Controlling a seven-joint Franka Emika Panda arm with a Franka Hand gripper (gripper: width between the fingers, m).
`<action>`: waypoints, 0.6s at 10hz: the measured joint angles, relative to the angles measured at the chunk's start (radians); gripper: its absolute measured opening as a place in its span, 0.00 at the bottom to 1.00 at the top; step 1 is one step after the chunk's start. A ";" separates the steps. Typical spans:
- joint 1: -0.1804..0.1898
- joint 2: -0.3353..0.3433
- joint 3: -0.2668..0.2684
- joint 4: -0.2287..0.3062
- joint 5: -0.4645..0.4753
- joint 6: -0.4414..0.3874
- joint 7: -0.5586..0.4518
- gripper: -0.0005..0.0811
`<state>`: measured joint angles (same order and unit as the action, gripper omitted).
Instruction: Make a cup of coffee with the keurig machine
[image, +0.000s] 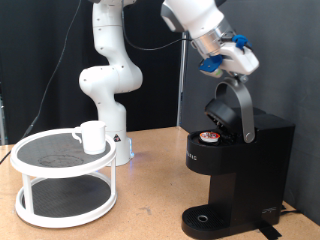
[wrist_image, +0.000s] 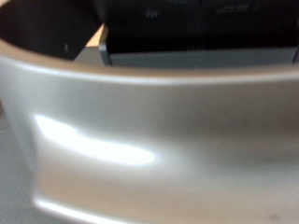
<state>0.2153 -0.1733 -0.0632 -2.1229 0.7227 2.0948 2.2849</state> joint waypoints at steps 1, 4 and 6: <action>-0.008 -0.008 -0.008 -0.013 -0.003 -0.005 -0.020 0.01; -0.030 -0.030 -0.024 -0.048 -0.013 -0.006 -0.063 0.01; -0.039 -0.042 -0.031 -0.066 -0.026 -0.005 -0.070 0.01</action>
<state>0.1761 -0.2152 -0.0938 -2.1890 0.6963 2.0899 2.2150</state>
